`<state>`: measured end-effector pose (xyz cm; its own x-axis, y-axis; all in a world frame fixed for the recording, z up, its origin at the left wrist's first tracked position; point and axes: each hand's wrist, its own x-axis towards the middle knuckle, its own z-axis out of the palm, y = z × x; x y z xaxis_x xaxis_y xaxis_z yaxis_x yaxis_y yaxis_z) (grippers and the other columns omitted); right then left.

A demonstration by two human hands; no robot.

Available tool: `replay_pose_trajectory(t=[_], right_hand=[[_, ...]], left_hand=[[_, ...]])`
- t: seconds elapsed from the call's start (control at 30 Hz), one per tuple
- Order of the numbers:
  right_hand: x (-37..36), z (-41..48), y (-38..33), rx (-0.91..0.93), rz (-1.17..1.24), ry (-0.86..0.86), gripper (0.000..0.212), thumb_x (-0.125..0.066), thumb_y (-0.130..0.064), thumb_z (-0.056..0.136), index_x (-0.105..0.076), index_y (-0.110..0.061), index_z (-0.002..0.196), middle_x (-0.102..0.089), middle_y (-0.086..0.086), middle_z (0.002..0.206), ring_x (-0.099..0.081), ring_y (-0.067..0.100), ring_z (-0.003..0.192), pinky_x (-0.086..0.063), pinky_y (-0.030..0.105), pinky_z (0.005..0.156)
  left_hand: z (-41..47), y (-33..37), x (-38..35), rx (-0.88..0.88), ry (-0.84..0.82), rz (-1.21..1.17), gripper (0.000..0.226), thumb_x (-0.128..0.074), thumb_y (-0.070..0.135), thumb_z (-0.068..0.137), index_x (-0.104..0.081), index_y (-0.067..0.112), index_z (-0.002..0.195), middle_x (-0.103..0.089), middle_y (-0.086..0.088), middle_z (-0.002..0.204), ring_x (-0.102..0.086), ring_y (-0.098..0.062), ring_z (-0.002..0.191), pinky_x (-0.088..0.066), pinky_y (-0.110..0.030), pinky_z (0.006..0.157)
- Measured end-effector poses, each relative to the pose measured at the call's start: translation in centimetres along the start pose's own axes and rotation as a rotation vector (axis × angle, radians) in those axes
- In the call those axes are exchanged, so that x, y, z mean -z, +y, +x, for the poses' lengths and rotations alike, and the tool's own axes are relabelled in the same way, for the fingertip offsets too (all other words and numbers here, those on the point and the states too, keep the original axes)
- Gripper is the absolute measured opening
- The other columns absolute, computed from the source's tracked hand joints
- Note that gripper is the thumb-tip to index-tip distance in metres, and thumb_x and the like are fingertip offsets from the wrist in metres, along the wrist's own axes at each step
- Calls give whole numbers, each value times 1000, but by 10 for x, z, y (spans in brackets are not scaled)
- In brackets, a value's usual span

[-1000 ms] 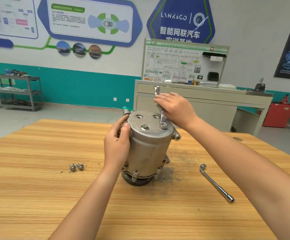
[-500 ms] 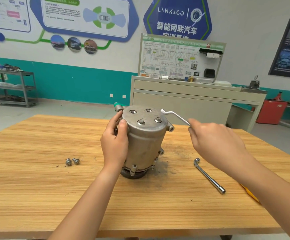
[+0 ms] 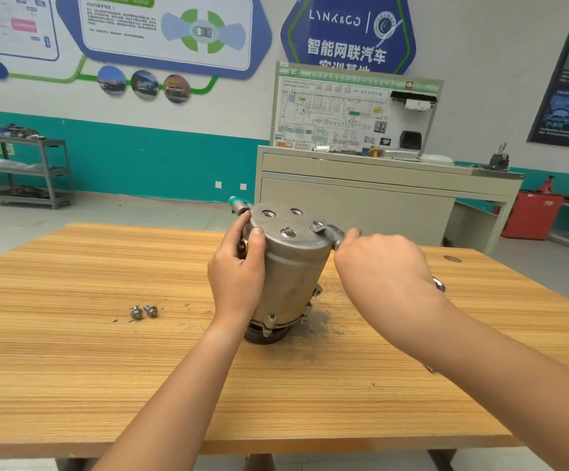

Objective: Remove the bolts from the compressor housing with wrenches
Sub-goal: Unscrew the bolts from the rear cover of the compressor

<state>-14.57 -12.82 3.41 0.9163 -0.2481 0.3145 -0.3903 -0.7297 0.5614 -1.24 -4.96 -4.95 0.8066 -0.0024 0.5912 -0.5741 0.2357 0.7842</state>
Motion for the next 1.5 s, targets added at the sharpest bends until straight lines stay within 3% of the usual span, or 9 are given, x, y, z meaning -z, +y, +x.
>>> replay_pose_trajectory(t=[0.1, 0.23, 0.37, 0.47, 0.77, 0.9, 1.07, 1.23, 1.5], right_hand=[[-20, -11, 12, -54, -49, 175, 49, -46, -1, 84, -38, 2, 132, -64, 10, 98, -66, 26, 76, -18, 23, 37], [-72, 2, 41, -126, 139, 700, 17, -70, -13, 77, -71, -5, 92, -59, 6, 53, -56, 23, 42, -40, 25, 44], [-104, 47, 47, -155, 424, 688, 27, -58, -11, 87, -65, -2, 112, -68, 15, 105, -63, 29, 102, -39, 51, 94], [-102, 86, 50, -137, 533, 497, 35, -43, -22, 97, -51, -15, 131, -49, 4, 136, -36, 20, 132, -19, 42, 108], [-50, 159, 36, 189, 268, 407, 40, -35, -25, 100, -38, -19, 139, -31, -4, 148, -23, 14, 138, -12, 42, 111], [-78, 132, 44, -12, 404, 481, 34, -35, -19, 99, -49, -11, 129, -46, 8, 138, -39, 22, 129, -26, 36, 100], [-86, 84, 62, -405, 836, 362, 32, -30, -28, 100, -51, -7, 112, -63, 16, 90, -59, 36, 86, -46, 40, 70], [-70, 15, 51, -179, 682, 317, 31, -32, -24, 98, -37, -20, 129, -50, 1, 57, -50, 25, 54, -38, 33, 48], [-37, -10, 31, -125, 326, 117, 56, -34, -16, 94, -12, -33, 143, -31, -7, 59, -34, 17, 55, -23, 29, 45]], left_hand=[[2, -3, 1, -3, -1, -26, 37, -49, 32, 92, -59, 21, 125, -53, 32, 106, -49, 26, 94, -36, 3, 71], [6, -8, 7, 26, -6, -63, 33, -49, 27, 94, -60, 20, 125, -57, 27, 107, -49, 25, 98, -40, 0, 79], [11, -5, 1, 56, -18, -71, 29, -50, 22, 96, -61, 21, 122, -57, 28, 103, -50, 25, 94, -39, 2, 75], [13, -6, -1, 59, -19, -80, 28, -50, 21, 96, -62, 23, 120, -57, 29, 102, -51, 25, 93, -41, 0, 77], [19, -6, 3, 63, -33, -100, 27, -47, 15, 96, -63, 25, 116, -60, 24, 103, -53, 22, 93, -42, -2, 78], [20, -8, 2, 62, -34, -106, 28, -46, 15, 97, -63, 22, 118, -60, 23, 103, -54, 21, 94, -42, -2, 76], [20, -8, 2, 57, -42, -113, 28, -46, 16, 97, -62, 24, 118, -61, 23, 104, -55, 20, 94, -42, -3, 77], [18, -10, 1, 37, -22, -115, 28, -47, 15, 97, -61, 23, 120, -61, 24, 104, -54, 20, 95, -41, -2, 75], [16, -11, 2, 43, -13, -92, 31, -46, 18, 97, -61, 19, 124, -62, 15, 112, -52, 15, 103, -41, -2, 80]])
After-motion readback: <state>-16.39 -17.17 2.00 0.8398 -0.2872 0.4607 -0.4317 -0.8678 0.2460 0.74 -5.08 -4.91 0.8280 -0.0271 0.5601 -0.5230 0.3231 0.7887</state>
